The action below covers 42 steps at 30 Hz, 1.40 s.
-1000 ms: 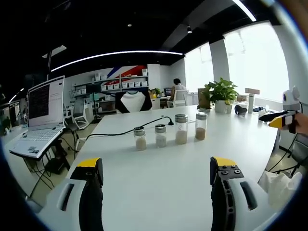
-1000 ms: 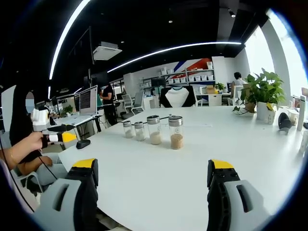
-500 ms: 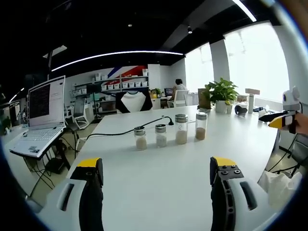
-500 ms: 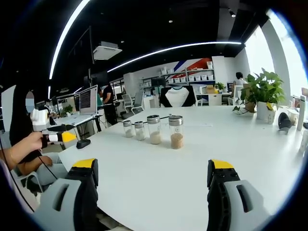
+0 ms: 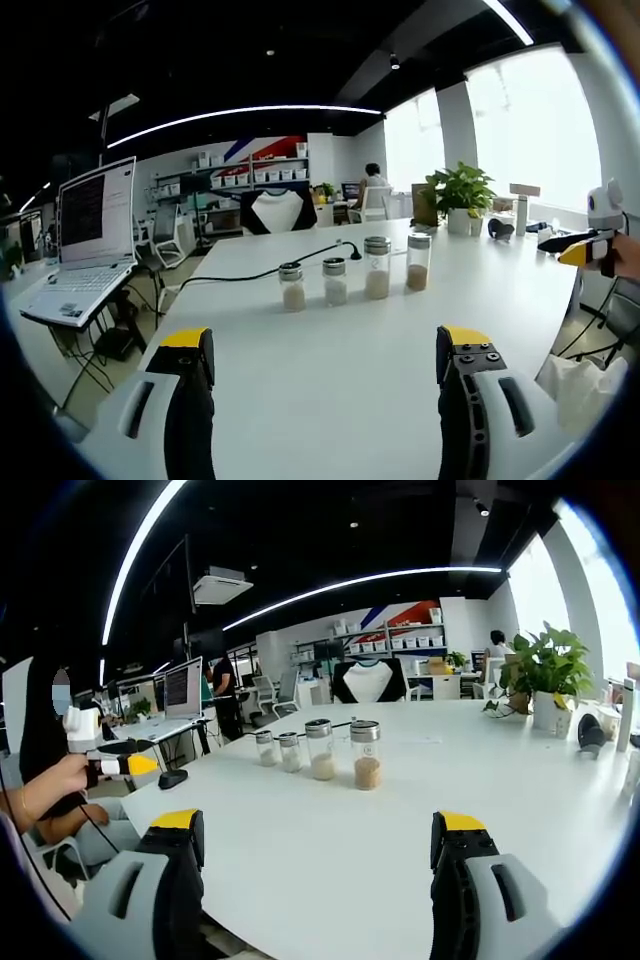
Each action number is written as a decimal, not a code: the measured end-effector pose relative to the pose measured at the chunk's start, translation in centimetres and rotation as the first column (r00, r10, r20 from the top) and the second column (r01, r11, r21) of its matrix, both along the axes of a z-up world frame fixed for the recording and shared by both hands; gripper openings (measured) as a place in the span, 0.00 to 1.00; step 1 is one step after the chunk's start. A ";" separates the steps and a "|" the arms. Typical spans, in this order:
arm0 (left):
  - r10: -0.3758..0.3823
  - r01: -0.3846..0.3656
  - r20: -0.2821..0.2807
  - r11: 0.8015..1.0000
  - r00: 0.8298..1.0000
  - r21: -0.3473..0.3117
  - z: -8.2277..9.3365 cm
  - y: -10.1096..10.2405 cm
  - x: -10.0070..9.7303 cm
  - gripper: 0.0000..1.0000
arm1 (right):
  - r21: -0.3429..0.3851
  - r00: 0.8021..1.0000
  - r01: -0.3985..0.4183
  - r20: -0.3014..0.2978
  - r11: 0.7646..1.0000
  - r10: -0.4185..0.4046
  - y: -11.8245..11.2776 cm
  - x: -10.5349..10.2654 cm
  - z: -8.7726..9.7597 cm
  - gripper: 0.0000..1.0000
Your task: Rotate the seasoning bottle until the label or dispensing opening points toward the visible target arrow and the bottle remains upright within the marked orientation range
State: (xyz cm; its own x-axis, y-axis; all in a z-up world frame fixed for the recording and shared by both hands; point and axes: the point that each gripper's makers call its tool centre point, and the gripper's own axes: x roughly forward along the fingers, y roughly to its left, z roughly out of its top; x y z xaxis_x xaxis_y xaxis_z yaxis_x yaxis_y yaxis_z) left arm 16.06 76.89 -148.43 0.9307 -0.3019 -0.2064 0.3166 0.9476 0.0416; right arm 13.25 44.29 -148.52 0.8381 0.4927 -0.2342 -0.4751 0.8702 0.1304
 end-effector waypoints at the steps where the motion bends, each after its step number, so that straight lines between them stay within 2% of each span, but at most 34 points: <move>1: 0.000 0.000 0.000 1.000 1.000 0.000 0.0 0.0 0.0 0.98 | 0.000 1.000 0.000 -0.001 1.000 0.000 0.0 0.0 0.0 0.95; 15: -0.006 0.006 0.004 1.000 1.000 0.002 0.3 -0.1 0.3 0.98 | -0.003 1.000 0.003 0.004 1.000 -0.003 -0.2 0.1 0.3 0.95; 21: -0.007 0.007 0.006 1.000 1.000 -0.001 0.1 -0.1 1.1 0.98 | -0.004 1.000 0.001 0.002 1.000 -0.001 -0.1 0.3 0.3 0.95; 31: -0.016 0.015 0.027 1.000 1.000 0.020 0.0 -0.2 5.1 0.96 | -0.010 1.000 0.004 -0.010 1.000 -0.005 -0.1 0.9 0.1 0.95; 42: -0.046 0.045 0.039 0.998 0.998 0.041 0.1 -1.3 9.4 0.95 | -0.015 1.000 0.019 -0.017 1.000 -0.019 -0.4 2.6 0.0 0.95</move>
State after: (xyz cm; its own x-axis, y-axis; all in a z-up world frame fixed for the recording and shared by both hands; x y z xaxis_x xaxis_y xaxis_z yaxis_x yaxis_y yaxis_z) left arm 25.51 75.60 -148.35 0.9239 -0.3365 -0.1819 0.3568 0.9296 0.0925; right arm 15.81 43.91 -148.52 0.8429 0.4731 -0.2561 -0.4564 0.8809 0.1251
